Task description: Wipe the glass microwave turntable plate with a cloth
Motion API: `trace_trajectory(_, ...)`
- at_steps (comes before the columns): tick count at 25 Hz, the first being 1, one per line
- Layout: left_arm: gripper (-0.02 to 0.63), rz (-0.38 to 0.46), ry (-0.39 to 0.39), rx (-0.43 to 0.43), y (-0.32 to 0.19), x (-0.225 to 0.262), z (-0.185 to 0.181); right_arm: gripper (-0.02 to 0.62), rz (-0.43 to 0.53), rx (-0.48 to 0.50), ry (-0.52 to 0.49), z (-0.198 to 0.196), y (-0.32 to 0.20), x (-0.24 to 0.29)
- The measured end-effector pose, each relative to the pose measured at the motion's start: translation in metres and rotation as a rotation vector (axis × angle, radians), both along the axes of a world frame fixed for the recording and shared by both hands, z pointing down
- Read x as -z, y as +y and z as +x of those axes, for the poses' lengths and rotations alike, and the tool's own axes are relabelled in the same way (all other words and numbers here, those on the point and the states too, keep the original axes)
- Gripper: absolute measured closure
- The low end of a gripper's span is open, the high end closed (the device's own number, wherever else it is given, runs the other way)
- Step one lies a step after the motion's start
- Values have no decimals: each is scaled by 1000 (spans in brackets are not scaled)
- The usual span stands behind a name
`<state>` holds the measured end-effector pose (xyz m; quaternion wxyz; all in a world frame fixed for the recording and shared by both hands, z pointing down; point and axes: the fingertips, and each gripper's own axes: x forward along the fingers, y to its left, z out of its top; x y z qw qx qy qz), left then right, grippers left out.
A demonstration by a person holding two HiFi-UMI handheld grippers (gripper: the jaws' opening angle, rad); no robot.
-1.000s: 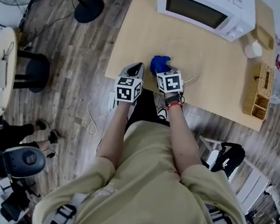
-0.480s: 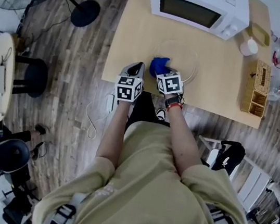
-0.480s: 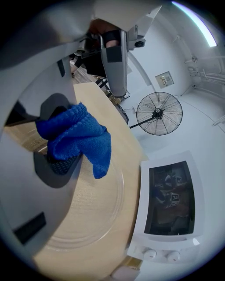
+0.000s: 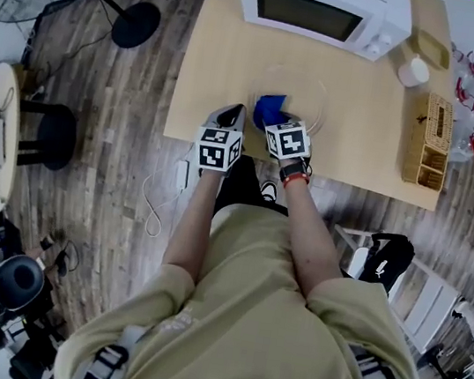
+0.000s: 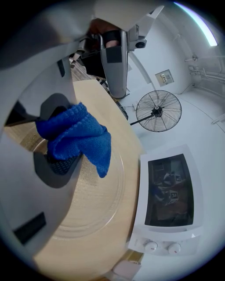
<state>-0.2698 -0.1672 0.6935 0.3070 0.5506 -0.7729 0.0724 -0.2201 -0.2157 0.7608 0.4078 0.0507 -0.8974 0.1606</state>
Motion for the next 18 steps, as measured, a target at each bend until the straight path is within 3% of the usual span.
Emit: trace_trajectory(18, 589, 8, 12, -57, -26, -3, 30, 462, 15, -61, -9, 32, -26, 0)
